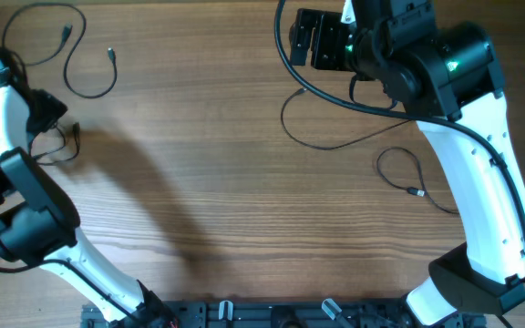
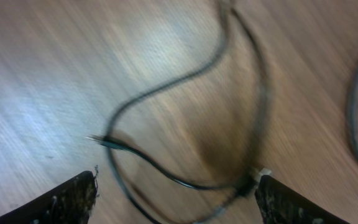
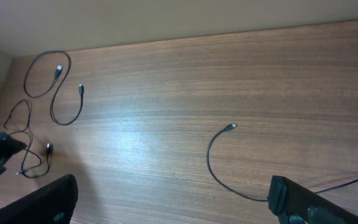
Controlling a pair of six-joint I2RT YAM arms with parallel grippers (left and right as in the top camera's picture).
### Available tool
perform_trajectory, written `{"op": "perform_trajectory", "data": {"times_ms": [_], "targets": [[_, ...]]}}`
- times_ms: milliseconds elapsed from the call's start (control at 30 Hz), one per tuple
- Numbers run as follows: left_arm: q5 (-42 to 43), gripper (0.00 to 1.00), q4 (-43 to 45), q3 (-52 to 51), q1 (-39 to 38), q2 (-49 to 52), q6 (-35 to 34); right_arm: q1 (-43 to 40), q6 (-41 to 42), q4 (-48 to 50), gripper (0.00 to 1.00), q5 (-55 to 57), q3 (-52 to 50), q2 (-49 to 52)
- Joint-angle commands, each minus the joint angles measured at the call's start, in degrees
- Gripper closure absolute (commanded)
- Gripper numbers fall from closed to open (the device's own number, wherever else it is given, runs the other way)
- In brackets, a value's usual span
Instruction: Untangle cables
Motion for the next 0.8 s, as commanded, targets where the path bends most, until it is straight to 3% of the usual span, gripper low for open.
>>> {"op": "perform_trajectory", "data": {"times_ms": [0,100,233,300,367,433,467,633,767], "targets": [[-3.17,0.10,1.60,-1.66,4.94,-0.15,0.26,-0.09,-0.94,-0.17,0.00,-0.94,0.70,0.85],[3.43,0.10,2.97,-1.73,9.46,-0.15,0.31,-0.09,-0.96,-0.13,0.00,-0.92,0.70,0.85],[22.69,0.22,5.97,-1.73,14.99,-0.15,0.33,-0.09,-0.94,0.22,0.00,-0.92,0.70,0.85],[25.83,0.23,6.03,-1.73,16.31,-0.15,0.31,-0.09,-0.92,0.24,0.00,-0.92,0.70,0.85],[26.16,0.23,5.77,-1.84,16.94,-0.15,0.44,-0.09,-0.92,0.39,0.00,-0.94,0.70,0.85],[25.88,0.39,5.77,-2.36,16.94,-0.13,0.72,-0.09,-0.87,0.44,0.00,-0.94,0.70,0.85],[23.34,0.40,6.01,-3.67,16.72,-0.02,0.74,-0.09,-0.81,0.44,0.00,-0.94,0.70,0.85],[21.84,0.22,10.16,-7.52,14.67,2.91,4.92,-0.09,-0.79,0.39,0.00,-0.94,0.70,0.85],[21.77,0.24,12.04,-7.74,12.48,3.72,7.21,-0.09,-0.79,0.48,0.00,-0.94,0.70,0.85]]}}
